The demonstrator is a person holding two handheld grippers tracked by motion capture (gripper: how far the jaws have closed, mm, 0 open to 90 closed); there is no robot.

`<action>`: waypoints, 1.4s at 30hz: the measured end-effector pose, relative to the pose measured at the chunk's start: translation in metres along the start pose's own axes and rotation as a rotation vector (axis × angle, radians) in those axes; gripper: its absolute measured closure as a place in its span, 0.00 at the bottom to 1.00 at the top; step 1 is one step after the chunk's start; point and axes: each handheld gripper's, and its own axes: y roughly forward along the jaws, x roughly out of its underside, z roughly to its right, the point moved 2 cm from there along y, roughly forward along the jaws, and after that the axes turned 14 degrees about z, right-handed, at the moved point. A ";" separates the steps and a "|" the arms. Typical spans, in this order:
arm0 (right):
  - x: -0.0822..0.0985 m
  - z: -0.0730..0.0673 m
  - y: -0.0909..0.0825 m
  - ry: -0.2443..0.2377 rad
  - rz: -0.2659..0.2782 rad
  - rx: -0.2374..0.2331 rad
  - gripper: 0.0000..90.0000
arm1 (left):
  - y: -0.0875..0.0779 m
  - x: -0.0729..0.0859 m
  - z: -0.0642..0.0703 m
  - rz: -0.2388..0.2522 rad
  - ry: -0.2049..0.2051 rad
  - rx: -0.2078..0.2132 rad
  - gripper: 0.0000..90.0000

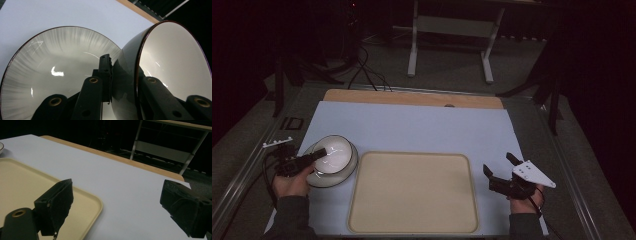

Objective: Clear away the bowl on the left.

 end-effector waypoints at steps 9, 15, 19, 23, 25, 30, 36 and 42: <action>0.000 0.000 0.000 -0.001 0.001 0.000 0.12 | 0.001 -0.001 0.009 0.003 0.018 0.021 0.88; 0.000 0.000 0.000 0.000 0.003 0.000 0.12 | 0.000 -0.002 0.016 0.006 0.034 0.041 0.88; 0.000 0.000 0.000 0.000 0.003 0.001 0.12 | 0.000 -0.002 0.020 0.007 0.038 0.053 0.88; 0.000 0.000 0.000 0.000 0.001 -0.001 0.12 | 0.000 -0.002 0.023 0.007 0.036 0.067 0.88; 0.000 0.000 0.000 -0.001 0.002 -0.001 0.12 | 0.000 -0.002 0.024 0.007 0.040 0.067 0.88; 0.000 0.000 0.000 0.001 0.004 0.000 0.12 | 0.000 -0.002 0.029 0.006 0.047 0.083 0.88; 0.000 0.000 0.000 -0.001 0.002 -0.002 0.12 | 0.001 -0.001 0.035 -0.001 0.061 0.091 0.87; 0.000 0.000 0.000 -0.001 0.002 -0.002 0.12 | 0.003 0.001 0.043 -0.009 0.074 0.109 0.87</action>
